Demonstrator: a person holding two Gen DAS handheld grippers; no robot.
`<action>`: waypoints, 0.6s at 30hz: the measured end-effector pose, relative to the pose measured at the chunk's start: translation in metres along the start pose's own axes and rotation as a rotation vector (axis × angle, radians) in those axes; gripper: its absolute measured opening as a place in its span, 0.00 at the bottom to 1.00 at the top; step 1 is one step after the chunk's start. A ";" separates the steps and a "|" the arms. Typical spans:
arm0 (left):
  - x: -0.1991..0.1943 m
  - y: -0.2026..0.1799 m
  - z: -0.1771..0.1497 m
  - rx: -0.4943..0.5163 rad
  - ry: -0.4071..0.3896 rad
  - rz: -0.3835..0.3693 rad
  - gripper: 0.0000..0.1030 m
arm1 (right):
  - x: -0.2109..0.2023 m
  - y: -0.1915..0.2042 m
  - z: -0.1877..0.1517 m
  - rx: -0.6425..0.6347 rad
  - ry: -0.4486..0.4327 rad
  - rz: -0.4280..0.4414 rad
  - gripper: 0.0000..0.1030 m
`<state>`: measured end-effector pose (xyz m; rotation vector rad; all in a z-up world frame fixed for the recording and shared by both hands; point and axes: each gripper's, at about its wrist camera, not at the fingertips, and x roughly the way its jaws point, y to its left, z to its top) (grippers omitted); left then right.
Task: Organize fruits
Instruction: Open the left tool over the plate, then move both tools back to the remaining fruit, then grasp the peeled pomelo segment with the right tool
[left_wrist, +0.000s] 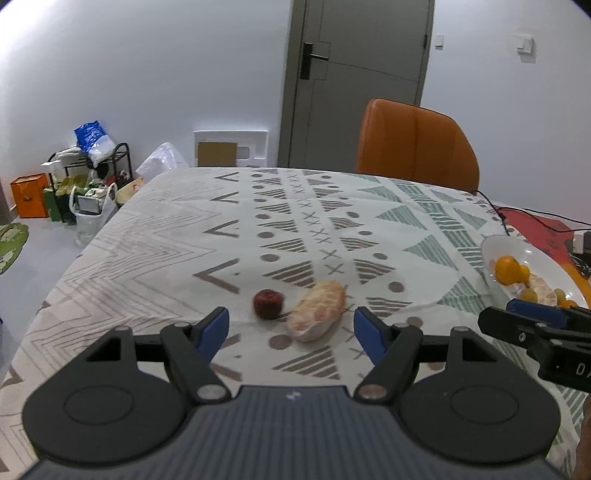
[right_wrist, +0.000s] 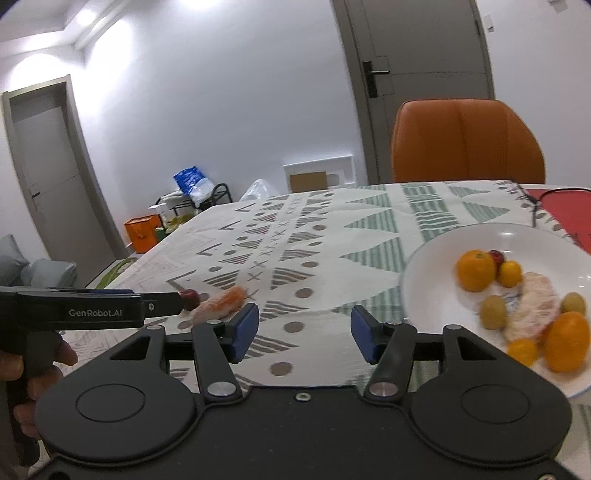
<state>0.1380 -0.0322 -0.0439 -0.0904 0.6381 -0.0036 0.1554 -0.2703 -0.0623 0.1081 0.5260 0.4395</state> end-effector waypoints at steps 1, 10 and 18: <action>0.000 0.004 -0.001 -0.004 0.001 0.005 0.71 | 0.002 0.002 0.000 -0.002 0.004 0.003 0.54; -0.001 0.033 -0.004 -0.040 0.006 0.031 0.71 | 0.024 0.024 0.000 -0.013 0.052 0.052 0.54; -0.004 0.056 -0.007 -0.071 0.007 0.042 0.71 | 0.044 0.046 0.000 -0.028 0.088 0.089 0.54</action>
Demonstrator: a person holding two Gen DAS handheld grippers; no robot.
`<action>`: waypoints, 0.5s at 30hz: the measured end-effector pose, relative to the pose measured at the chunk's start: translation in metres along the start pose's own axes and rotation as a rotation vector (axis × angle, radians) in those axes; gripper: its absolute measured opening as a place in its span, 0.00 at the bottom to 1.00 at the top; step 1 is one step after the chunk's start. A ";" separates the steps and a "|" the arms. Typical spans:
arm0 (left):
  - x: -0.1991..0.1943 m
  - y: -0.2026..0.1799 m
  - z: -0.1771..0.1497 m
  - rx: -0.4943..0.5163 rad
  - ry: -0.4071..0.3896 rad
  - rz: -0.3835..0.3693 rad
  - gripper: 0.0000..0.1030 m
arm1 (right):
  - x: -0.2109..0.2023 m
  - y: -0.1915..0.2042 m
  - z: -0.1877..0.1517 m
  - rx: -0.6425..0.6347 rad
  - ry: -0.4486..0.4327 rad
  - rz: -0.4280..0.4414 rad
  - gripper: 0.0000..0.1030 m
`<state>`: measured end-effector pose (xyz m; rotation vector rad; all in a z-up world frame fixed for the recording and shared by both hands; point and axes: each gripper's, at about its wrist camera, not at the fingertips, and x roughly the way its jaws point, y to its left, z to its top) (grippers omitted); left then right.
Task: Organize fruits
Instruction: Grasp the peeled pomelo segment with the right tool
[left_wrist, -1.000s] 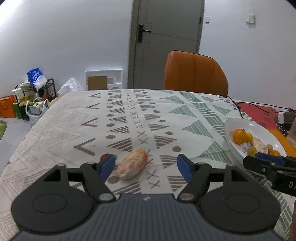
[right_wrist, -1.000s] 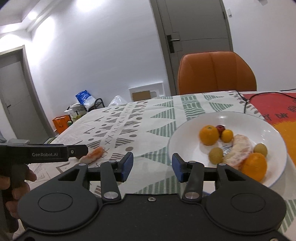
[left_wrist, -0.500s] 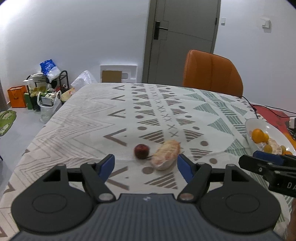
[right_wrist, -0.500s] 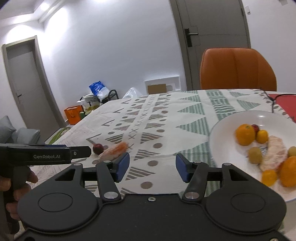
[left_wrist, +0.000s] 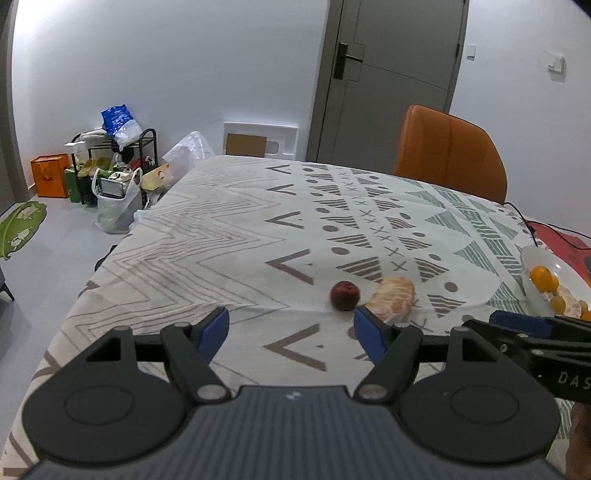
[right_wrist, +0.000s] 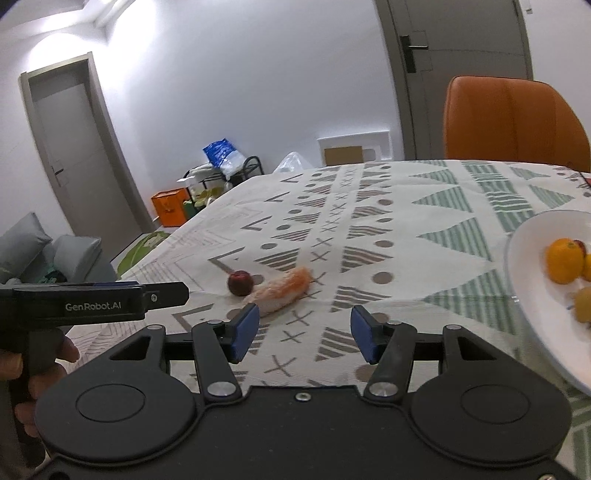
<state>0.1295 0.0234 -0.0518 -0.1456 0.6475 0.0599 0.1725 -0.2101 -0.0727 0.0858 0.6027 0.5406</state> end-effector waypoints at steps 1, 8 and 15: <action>0.000 0.003 0.000 -0.004 0.000 0.003 0.71 | 0.002 0.002 0.000 -0.001 0.004 0.003 0.54; -0.003 0.022 0.001 -0.031 -0.006 0.026 0.71 | 0.021 0.017 0.003 -0.017 0.035 0.016 0.54; -0.001 0.036 0.001 -0.055 -0.004 0.018 0.71 | 0.044 0.034 0.006 -0.047 0.061 0.015 0.54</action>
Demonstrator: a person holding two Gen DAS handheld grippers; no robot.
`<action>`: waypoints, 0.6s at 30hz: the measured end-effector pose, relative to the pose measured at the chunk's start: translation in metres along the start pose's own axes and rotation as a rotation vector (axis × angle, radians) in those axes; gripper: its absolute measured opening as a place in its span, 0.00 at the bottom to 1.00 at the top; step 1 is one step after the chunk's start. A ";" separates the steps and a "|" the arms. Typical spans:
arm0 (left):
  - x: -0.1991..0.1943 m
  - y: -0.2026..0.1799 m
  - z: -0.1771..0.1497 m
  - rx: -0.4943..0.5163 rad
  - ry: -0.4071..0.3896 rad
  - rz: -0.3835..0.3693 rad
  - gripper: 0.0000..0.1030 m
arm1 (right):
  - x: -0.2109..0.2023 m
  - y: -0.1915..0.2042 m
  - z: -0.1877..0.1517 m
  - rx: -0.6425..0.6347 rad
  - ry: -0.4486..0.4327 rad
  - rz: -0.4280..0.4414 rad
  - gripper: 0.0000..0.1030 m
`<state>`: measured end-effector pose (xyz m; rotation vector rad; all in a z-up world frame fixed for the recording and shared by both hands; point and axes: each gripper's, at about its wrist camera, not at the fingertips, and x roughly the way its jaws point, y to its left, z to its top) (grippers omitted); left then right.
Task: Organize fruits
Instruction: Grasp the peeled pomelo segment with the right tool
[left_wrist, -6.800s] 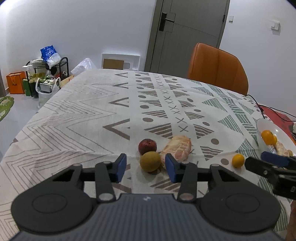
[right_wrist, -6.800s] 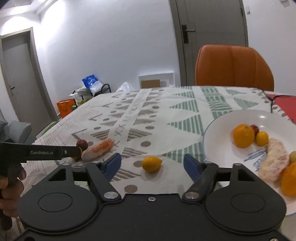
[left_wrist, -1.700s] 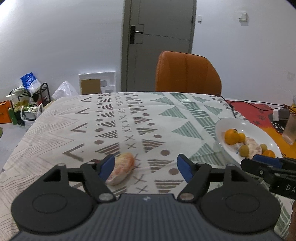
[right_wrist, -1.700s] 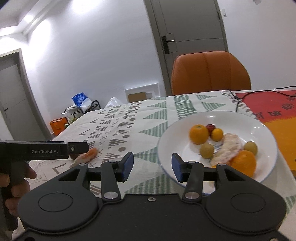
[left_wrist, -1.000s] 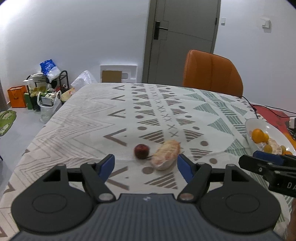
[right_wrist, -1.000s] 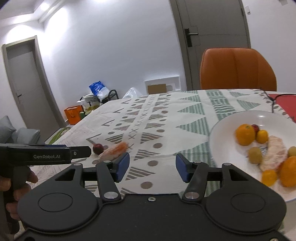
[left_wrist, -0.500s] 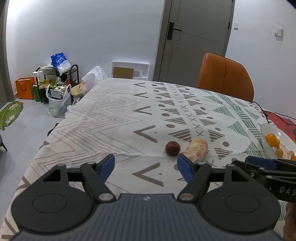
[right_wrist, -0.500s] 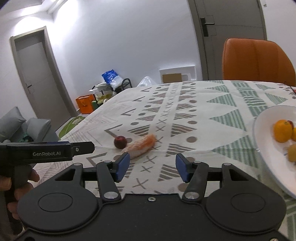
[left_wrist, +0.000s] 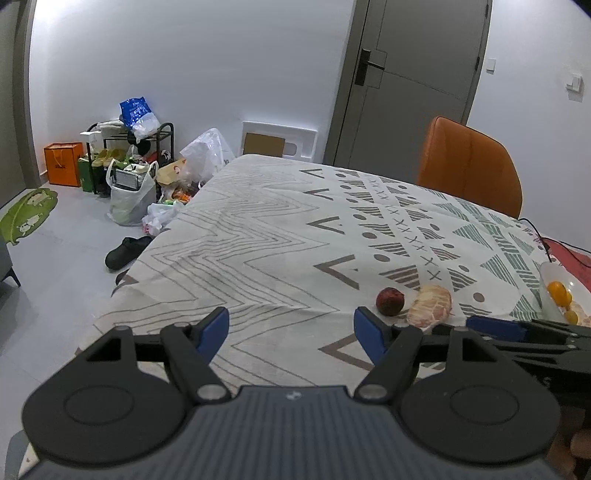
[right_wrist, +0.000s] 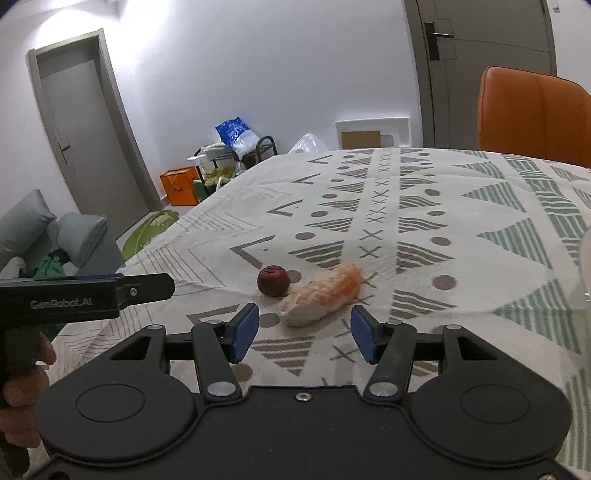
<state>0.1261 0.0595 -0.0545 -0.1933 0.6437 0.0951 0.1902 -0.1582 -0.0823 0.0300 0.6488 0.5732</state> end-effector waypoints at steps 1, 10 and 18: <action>0.002 0.001 0.000 0.001 0.003 -0.001 0.71 | 0.003 0.002 0.000 -0.002 0.004 -0.003 0.54; 0.014 0.010 0.001 0.001 0.028 0.022 0.71 | 0.013 0.016 0.001 -0.017 0.017 -0.026 0.54; 0.007 0.016 0.001 -0.012 0.021 0.024 0.71 | 0.024 0.025 0.002 -0.051 0.023 -0.071 0.54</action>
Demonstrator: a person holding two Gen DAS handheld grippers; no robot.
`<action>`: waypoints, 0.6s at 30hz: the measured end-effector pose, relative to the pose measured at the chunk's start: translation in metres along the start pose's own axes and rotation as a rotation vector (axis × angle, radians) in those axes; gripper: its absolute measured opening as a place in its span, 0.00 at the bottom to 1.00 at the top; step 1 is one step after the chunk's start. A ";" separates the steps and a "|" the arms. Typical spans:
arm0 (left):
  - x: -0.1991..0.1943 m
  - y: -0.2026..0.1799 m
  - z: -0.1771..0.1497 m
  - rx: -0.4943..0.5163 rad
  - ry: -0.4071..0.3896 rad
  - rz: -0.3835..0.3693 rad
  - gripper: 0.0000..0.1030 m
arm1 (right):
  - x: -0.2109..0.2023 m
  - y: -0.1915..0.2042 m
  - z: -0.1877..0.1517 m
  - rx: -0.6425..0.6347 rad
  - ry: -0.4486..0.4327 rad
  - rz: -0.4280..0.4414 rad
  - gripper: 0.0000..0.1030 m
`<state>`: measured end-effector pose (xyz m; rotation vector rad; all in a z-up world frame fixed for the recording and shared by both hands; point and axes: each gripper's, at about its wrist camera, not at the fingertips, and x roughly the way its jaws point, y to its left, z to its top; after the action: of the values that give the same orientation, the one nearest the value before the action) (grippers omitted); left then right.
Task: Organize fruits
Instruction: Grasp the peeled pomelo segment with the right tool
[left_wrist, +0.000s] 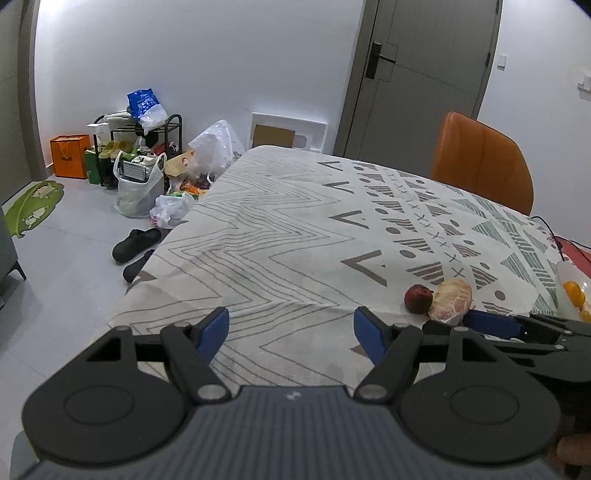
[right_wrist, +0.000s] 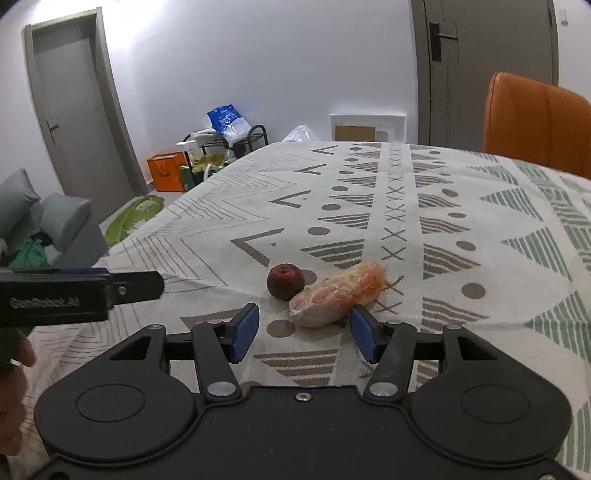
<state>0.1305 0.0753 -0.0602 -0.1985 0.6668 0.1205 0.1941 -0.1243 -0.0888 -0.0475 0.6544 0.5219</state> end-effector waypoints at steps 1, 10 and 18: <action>0.000 0.001 0.000 -0.001 -0.001 0.000 0.71 | 0.001 0.001 0.001 -0.001 0.001 -0.006 0.54; 0.000 -0.005 0.001 0.006 -0.008 -0.020 0.71 | -0.002 -0.010 0.000 0.004 -0.007 -0.065 0.25; 0.006 -0.021 0.004 0.028 -0.011 -0.050 0.71 | -0.018 -0.032 -0.007 0.050 -0.010 -0.079 0.18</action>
<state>0.1409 0.0556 -0.0576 -0.1877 0.6520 0.0646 0.1932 -0.1616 -0.0876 -0.0232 0.6525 0.4296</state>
